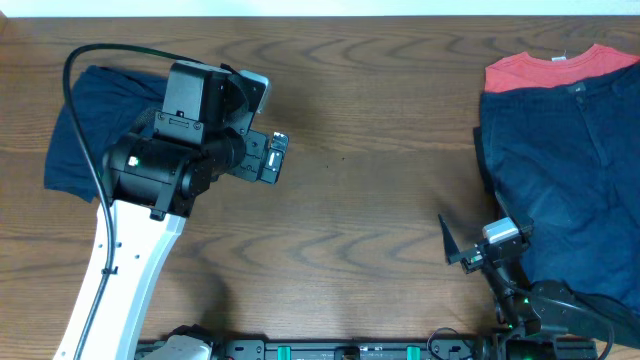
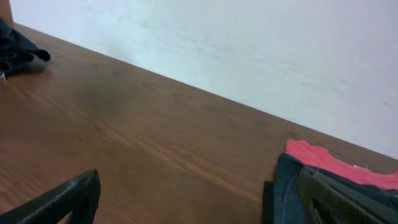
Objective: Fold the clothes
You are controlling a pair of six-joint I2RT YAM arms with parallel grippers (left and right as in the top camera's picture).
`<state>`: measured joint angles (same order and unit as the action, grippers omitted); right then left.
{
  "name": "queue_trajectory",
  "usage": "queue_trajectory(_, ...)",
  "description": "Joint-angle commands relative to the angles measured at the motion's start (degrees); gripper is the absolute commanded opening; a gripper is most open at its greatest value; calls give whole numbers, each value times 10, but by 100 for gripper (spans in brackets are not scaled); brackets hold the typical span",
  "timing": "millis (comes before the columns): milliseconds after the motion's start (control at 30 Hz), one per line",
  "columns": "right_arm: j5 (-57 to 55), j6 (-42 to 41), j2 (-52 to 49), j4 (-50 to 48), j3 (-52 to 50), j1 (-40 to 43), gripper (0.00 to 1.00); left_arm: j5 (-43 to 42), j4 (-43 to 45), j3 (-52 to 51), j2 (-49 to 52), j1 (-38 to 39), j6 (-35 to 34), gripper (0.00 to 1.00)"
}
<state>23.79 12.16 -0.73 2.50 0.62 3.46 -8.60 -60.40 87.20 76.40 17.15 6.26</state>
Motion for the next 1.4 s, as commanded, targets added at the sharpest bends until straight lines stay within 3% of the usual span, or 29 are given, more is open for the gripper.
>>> queue_trajectory(0, 4, 1, 3, -1, -3, -9, 99, 3, -2, 4, 0, 2, 6, 98)
queue_trajectory(633, 4, 1, 3, -1, -3, -9, 99, 28, 4, -2, -35, 3, 10, 98)
queue_trajectory(967, 4, 1, 3, -1, -3, -9, 99, 37, 254, -190, -224, -27, 10, 98)
queue_trajectory(1367, 4, 1, 3, -1, -3, -9, 99, 37, 296, -429, -505, -118, 10, 98)
